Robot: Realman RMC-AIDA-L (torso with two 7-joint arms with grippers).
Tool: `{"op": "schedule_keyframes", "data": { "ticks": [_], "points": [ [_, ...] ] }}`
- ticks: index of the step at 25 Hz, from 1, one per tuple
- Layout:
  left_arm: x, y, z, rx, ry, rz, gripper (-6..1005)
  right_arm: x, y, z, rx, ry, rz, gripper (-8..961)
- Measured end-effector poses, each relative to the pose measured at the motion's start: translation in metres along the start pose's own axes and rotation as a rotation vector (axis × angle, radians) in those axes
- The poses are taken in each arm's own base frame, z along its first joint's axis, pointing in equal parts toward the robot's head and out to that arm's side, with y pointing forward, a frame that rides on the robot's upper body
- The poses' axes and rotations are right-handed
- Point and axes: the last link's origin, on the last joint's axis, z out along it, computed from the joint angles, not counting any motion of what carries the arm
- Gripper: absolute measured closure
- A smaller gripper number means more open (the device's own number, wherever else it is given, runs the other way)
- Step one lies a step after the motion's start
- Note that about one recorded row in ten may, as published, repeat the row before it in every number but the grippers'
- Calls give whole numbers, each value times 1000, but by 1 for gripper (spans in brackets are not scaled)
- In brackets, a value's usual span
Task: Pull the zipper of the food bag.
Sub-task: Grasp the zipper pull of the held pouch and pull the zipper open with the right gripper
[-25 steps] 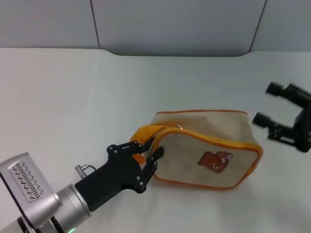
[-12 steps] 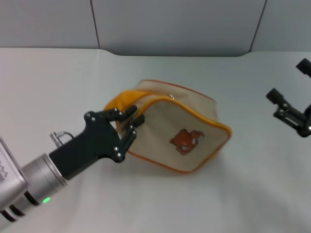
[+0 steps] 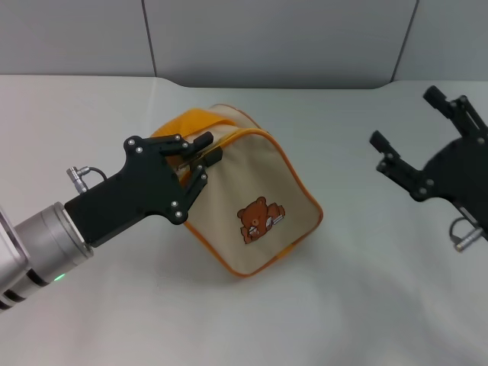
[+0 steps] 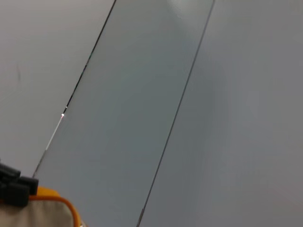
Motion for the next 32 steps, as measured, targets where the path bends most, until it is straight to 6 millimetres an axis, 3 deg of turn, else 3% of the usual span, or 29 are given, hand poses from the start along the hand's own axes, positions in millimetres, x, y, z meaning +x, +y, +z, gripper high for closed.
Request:
{"op": "schedule_keyframes", "data": {
  "ticks": [7,16,27,32],
  "points": [
    [-1,-1,0,2,-9,3,866,13,15,25,-38,80,-147,110],
    [-1,-1,0,3,-10,1,871,18,40,32,-145,97,-331,110],
    [-1,1,4,-6,-8,-5,887,13,52,42,-241,47,-355,111],
    [-1,1,4,-7,-8,-4,952,12,55,48,-257,38,-347,111]
  ]
}}
